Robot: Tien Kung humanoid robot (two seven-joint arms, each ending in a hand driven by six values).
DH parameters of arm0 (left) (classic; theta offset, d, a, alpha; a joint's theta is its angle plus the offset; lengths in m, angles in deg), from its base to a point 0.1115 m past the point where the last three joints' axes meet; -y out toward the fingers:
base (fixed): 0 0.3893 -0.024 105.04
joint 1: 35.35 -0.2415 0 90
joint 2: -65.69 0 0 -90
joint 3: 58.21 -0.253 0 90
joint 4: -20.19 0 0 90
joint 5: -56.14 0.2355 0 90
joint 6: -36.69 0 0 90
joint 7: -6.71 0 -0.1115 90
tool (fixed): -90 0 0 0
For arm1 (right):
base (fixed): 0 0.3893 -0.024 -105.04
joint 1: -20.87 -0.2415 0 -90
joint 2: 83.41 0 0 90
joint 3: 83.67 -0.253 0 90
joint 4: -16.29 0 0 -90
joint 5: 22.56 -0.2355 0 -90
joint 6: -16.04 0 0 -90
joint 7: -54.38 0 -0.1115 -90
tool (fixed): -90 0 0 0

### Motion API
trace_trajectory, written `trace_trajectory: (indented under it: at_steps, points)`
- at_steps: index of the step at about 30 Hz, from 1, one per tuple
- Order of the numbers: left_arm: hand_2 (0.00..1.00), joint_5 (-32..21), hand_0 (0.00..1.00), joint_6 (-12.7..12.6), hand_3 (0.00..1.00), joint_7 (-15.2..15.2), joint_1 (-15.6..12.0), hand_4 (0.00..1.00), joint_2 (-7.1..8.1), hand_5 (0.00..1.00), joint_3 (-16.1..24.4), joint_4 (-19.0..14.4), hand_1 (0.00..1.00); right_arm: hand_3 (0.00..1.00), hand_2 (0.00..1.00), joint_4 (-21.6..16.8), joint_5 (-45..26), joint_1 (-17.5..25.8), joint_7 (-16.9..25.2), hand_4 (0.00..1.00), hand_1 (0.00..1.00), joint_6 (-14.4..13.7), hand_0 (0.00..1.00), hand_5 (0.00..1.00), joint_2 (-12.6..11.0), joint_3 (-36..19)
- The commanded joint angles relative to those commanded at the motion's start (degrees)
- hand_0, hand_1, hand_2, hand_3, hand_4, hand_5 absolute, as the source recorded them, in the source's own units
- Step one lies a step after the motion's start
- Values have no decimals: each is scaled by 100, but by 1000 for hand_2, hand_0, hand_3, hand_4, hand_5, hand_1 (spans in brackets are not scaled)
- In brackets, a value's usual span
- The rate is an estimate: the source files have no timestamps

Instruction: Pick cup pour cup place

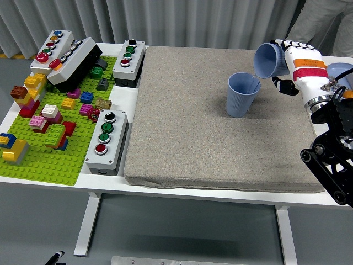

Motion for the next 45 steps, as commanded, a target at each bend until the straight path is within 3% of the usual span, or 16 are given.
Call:
trace_trajectory:
  at_steps: [17,45]
  points:
    - [885,-10,836,2,806,-7,-26,643,-2,998,-13,0,809,563,504,-55,29,24,-54,597,623,18,814,2,92,70]
    - [884,-2,836,-1,805,-6,-37,645,5,998,6,0,809,550,507,-13,103,-156,-185,589,629,98,820,2,-24,504]
